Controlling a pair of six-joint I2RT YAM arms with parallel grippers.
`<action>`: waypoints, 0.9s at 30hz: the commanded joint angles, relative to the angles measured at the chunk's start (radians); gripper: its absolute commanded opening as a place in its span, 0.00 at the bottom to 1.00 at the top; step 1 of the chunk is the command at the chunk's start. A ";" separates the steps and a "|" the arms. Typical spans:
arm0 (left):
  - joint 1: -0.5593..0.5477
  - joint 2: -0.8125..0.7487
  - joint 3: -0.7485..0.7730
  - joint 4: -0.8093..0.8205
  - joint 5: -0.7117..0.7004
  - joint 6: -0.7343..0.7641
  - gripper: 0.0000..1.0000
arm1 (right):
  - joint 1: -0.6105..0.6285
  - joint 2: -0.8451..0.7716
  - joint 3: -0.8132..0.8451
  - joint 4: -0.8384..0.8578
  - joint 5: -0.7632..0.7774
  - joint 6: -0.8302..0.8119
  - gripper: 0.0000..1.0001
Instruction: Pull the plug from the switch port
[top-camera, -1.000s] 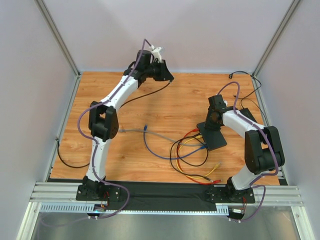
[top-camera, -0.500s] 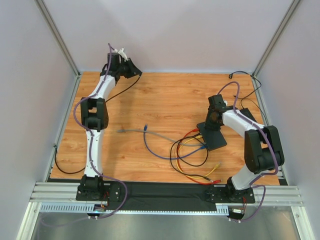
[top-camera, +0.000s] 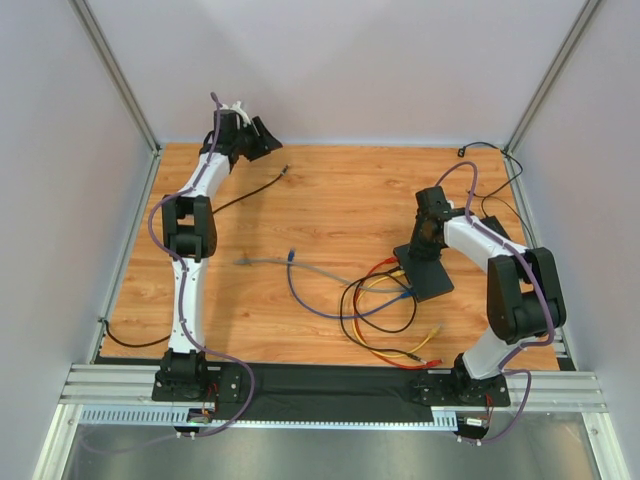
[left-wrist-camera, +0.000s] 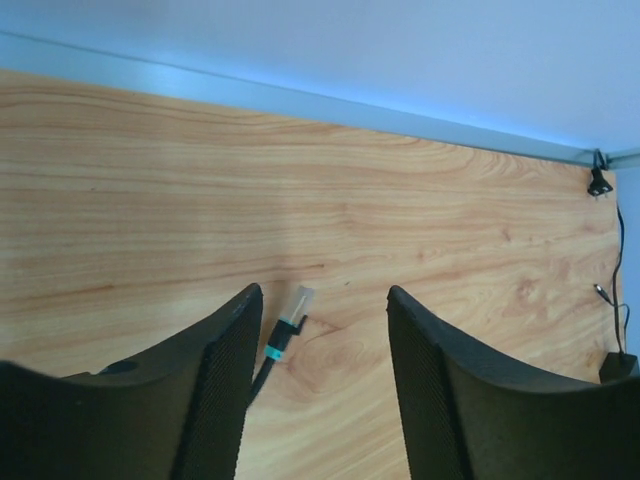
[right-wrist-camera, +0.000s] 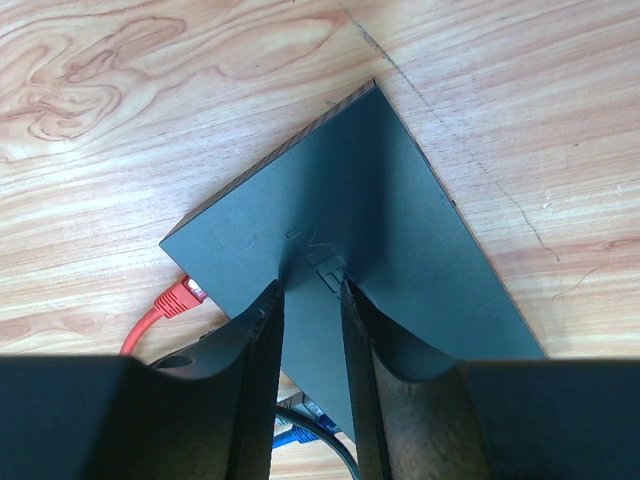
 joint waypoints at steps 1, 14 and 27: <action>0.004 -0.072 0.033 -0.036 -0.038 0.018 0.61 | -0.001 0.071 -0.030 -0.039 0.025 0.003 0.32; -0.101 -0.528 -0.327 -0.057 0.041 0.137 0.58 | -0.002 0.024 -0.015 -0.072 0.020 -0.003 0.32; -0.477 -0.507 -0.493 -0.051 0.247 0.216 0.55 | -0.033 -0.075 -0.058 -0.078 0.000 -0.006 0.32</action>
